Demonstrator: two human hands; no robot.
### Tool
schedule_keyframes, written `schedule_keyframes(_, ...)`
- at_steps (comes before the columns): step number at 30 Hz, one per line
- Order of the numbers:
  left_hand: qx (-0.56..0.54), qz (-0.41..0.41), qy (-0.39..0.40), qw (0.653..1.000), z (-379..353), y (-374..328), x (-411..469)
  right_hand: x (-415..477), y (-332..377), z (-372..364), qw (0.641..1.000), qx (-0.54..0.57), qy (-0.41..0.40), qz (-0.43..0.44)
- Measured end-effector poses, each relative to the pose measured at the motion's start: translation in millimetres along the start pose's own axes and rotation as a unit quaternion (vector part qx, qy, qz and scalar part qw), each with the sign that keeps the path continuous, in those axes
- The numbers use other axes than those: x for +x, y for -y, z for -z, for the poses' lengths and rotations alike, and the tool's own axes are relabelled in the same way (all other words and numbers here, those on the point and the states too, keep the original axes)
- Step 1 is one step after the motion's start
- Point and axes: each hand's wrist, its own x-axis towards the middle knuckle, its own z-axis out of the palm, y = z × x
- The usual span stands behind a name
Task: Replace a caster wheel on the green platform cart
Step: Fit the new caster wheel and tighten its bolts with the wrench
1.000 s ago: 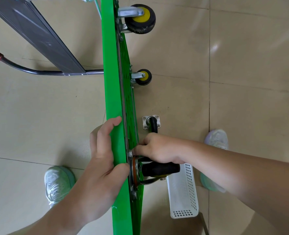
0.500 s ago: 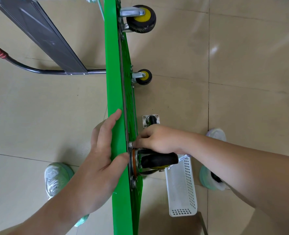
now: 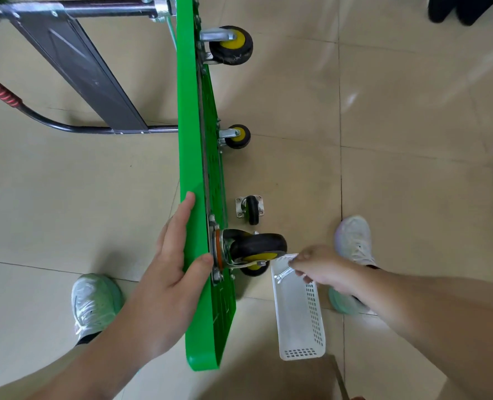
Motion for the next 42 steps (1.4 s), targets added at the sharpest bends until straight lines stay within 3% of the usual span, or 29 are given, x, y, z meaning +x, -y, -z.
schedule_keyframes(7,-0.051,-0.006,-0.013,0.999,-5,12,-1,82,-71,-49,0.985,0.137,-0.055,-0.094)
schedule_keyframes(12,-0.103,-0.019,-0.009,0.994,-7,19,0,119,-81,-73,0.943,0.271,-0.115,-0.155)
schedule_keyframes(21,-0.131,-0.028,-0.002,0.991,-11,23,0,151,-93,-84,0.907,0.346,-0.164,-0.173)
schedule_keyframes(32,-0.03,-0.019,0.004,0.999,-3,25,5,91,-65,-41,0.948,0.243,-0.203,-0.03)
schedule_keyframes(37,0.029,-0.014,0.007,0.999,-7,8,5,26,-28,-9,0.942,0.301,-0.145,-0.019)
schedule_keyframes(42,0.019,-0.018,-0.002,1.0,-7,7,5,-56,11,23,0.931,0.343,-0.103,0.063)
